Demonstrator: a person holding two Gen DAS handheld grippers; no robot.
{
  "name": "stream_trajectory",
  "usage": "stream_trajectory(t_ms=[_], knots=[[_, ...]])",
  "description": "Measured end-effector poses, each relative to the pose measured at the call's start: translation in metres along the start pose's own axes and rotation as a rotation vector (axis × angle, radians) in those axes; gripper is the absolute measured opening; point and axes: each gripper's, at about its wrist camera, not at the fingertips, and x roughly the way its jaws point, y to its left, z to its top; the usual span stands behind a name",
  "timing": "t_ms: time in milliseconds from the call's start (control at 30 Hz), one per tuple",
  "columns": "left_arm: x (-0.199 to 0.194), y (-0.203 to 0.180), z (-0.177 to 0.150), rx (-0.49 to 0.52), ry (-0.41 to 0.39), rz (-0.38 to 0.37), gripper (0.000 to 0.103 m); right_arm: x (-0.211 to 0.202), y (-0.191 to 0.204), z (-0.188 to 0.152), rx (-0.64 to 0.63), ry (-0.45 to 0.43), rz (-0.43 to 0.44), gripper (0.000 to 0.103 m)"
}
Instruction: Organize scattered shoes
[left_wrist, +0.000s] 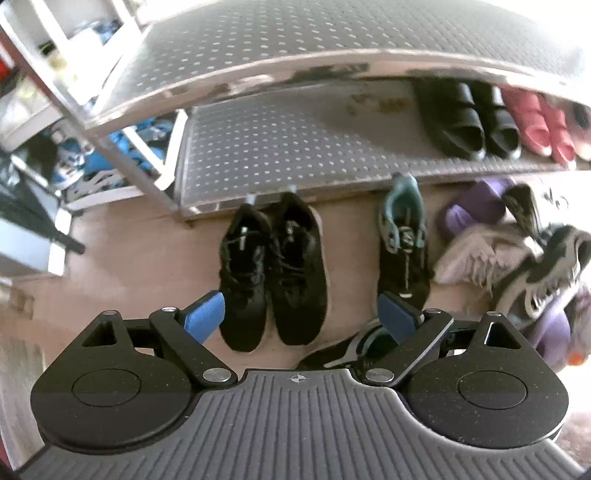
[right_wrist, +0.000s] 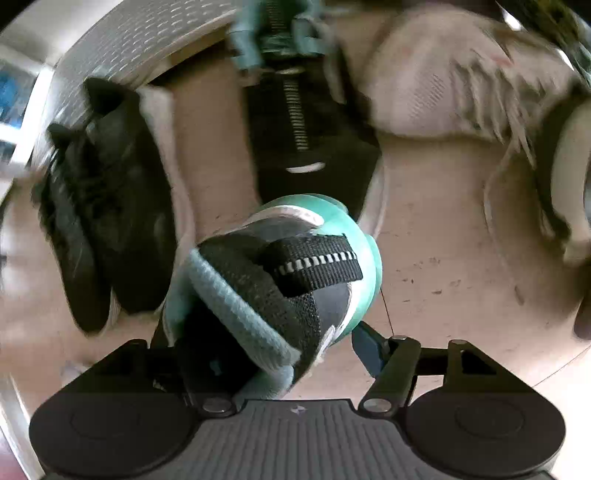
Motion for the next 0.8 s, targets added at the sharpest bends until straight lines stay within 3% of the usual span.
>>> stream_trajectory(t_ms=[67, 100, 133, 267, 400, 533, 667, 767, 800], knots=[[-0.004, 0.003, 0.003, -0.036, -0.013, -0.003, 0.093, -0.016, 0.012, -0.001, -0.158, -0.018, 0.022, 0.039], [-0.006, 0.004, 0.004, -0.049, -0.02, -0.007, 0.094, -0.021, 0.014, 0.0, -0.185, -0.025, 0.034, 0.022], [-0.008, 0.005, 0.004, -0.06, -0.025, -0.013, 0.094, -0.031, 0.017, 0.005, -0.231, -0.038, 0.06, 0.015], [-0.012, 0.009, 0.008, -0.108, -0.031, -0.043, 0.094, -0.062, 0.028, 0.025, -0.361, -0.077, 0.115, 0.016], [-0.017, 0.019, 0.014, -0.185, -0.037, -0.086, 0.094, -0.089, 0.031, 0.062, -0.341, -0.085, 0.191, 0.018], [-0.021, 0.028, 0.019, -0.248, -0.049, -0.102, 0.094, -0.086, 0.023, 0.12, -0.144, -0.105, 0.275, 0.018], [-0.017, 0.033, 0.024, -0.279, -0.035, -0.092, 0.094, -0.043, 0.032, 0.146, -0.074, -0.142, 0.187, 0.018], [-0.015, 0.033, 0.025, -0.293, -0.026, -0.099, 0.094, 0.006, 0.042, 0.156, -0.068, -0.158, 0.019, 0.026], [-0.015, 0.032, 0.025, -0.296, -0.025, -0.101, 0.094, 0.016, 0.039, 0.157, -0.027, -0.143, 0.034, 0.026]])
